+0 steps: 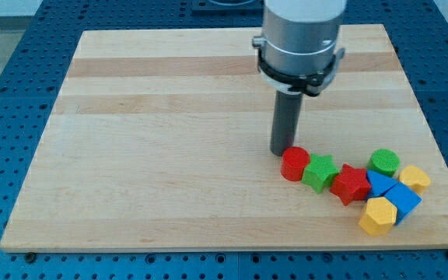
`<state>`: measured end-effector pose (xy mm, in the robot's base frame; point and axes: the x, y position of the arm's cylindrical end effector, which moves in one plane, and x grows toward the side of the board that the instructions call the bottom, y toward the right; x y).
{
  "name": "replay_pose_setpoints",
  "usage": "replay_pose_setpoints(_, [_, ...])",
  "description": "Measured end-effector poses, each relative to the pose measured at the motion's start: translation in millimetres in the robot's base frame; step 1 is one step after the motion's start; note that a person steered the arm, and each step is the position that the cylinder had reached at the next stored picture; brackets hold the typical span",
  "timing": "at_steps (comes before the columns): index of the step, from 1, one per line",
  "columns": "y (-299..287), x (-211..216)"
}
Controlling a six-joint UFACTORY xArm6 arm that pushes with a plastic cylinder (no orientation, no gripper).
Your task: Move arm towards center right of the board
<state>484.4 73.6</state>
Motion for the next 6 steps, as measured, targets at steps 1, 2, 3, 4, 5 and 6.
replay_pose_setpoints(1, [0.3,14.4])
replay_pose_setpoints(2, [0.6,20.4])
replay_pose_setpoints(3, [9.9,-35.7])
replay_pose_setpoints(4, [72.6,-89.4])
replay_pose_setpoints(5, [137.2,-141.5])
replay_pose_setpoints(6, [149.3,-184.5])
